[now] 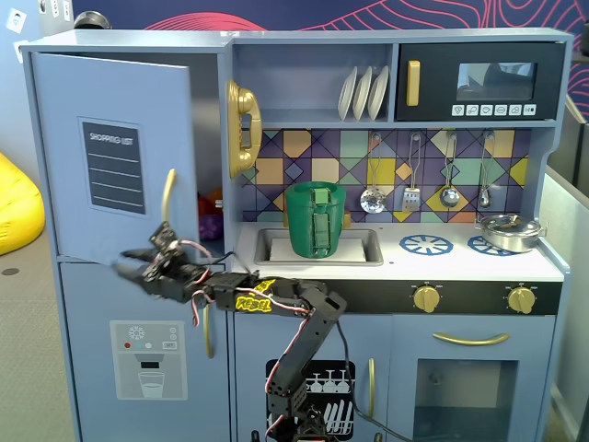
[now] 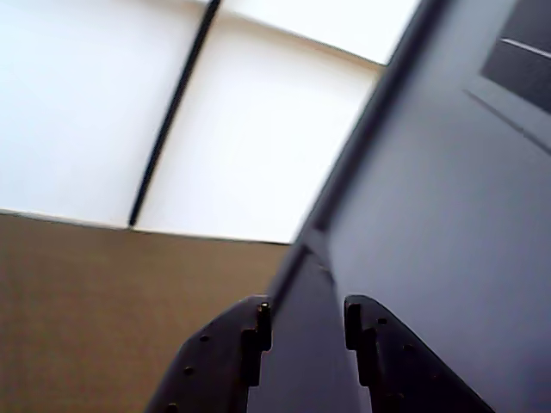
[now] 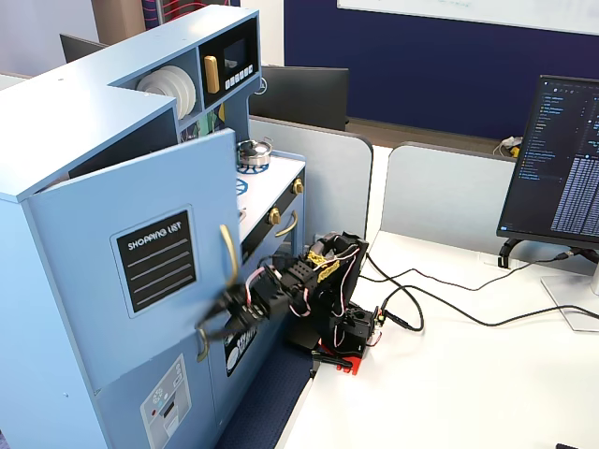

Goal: Close the left cabinet door

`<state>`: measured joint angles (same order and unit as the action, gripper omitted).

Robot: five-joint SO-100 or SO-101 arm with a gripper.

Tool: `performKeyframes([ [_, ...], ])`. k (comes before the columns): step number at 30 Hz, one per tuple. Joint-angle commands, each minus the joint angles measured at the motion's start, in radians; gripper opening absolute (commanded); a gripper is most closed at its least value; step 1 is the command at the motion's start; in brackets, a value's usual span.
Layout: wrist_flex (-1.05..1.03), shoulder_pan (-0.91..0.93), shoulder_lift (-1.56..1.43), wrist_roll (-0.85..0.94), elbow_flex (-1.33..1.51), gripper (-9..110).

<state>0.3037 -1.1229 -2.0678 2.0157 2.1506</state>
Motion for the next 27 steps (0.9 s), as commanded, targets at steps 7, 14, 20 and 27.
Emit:
performKeyframes([
  [7,0.02,0.232,-0.086,-0.026,0.012,0],
  [14,0.009,0.344,-0.071,-0.031,0.006,0],
  [20,0.017,0.351,-0.095,-0.028,0.051,0],
  [27,-0.158,0.307,-0.35,-0.092,0.227,0],
])
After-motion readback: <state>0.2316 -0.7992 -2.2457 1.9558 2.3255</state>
